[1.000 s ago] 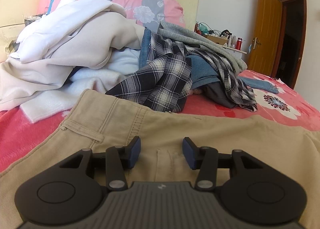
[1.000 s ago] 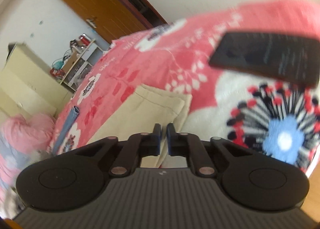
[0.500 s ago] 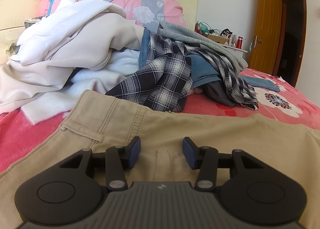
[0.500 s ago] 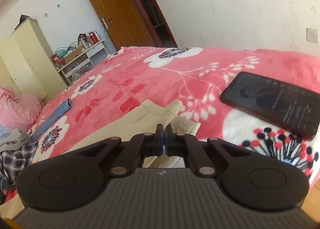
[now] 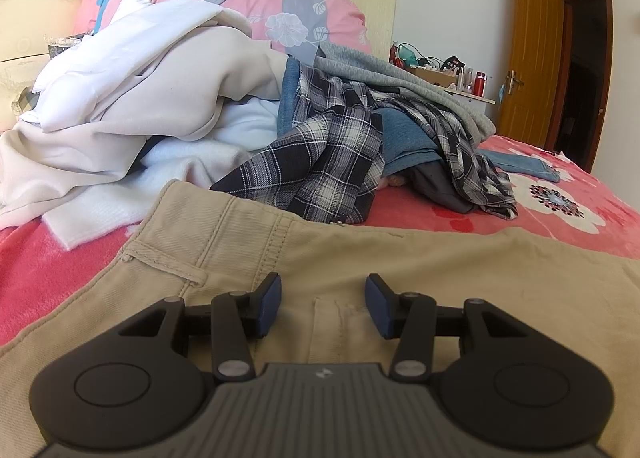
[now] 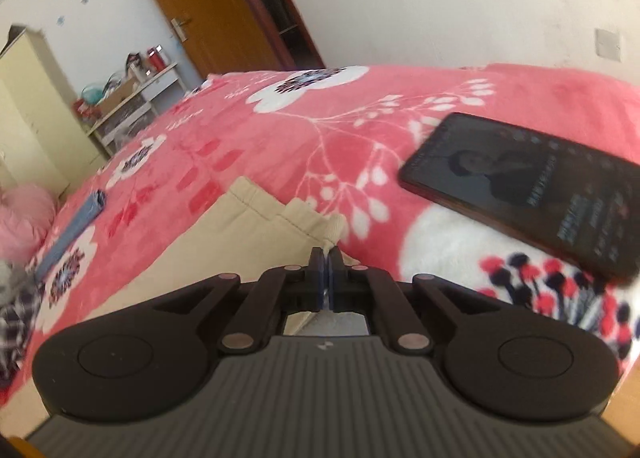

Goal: Fold clothes

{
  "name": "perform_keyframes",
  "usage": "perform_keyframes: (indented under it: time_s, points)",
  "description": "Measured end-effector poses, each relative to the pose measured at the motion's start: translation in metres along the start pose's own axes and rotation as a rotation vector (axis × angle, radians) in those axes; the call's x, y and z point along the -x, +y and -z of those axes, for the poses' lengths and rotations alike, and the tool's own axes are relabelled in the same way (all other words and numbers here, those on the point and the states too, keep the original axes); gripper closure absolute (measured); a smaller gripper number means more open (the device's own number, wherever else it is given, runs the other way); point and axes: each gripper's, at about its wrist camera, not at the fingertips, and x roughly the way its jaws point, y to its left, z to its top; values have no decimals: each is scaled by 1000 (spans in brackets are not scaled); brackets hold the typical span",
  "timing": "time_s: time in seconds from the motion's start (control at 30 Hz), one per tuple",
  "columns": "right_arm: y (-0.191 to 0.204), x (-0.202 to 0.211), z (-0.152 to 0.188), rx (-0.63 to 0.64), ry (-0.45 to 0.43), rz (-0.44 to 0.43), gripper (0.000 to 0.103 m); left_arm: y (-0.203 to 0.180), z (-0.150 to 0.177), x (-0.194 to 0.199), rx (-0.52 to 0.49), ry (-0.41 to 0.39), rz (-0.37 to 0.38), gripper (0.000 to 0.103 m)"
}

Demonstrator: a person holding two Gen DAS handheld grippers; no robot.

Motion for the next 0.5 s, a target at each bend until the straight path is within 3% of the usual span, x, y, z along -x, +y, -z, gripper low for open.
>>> perform_keyframes:
  time_s: [0.07,0.17,0.27,0.4,0.5]
  points:
    - [4,12,0,21,-29,63,93,0,0,0,0,-1,0,55]
    - [21,41,2,80,-96,90,91,0,0,0,0,-3,-1,55]
    - [67,67,20,198,-52,-113,91,0,0,0,2,-5,1,55]
    - [159,78,78,415,140,-472,91,0,0,1,4,-6,3,55]
    - [213,66,125,525,258,-613,91,1,0,1,5,-7,6,55]
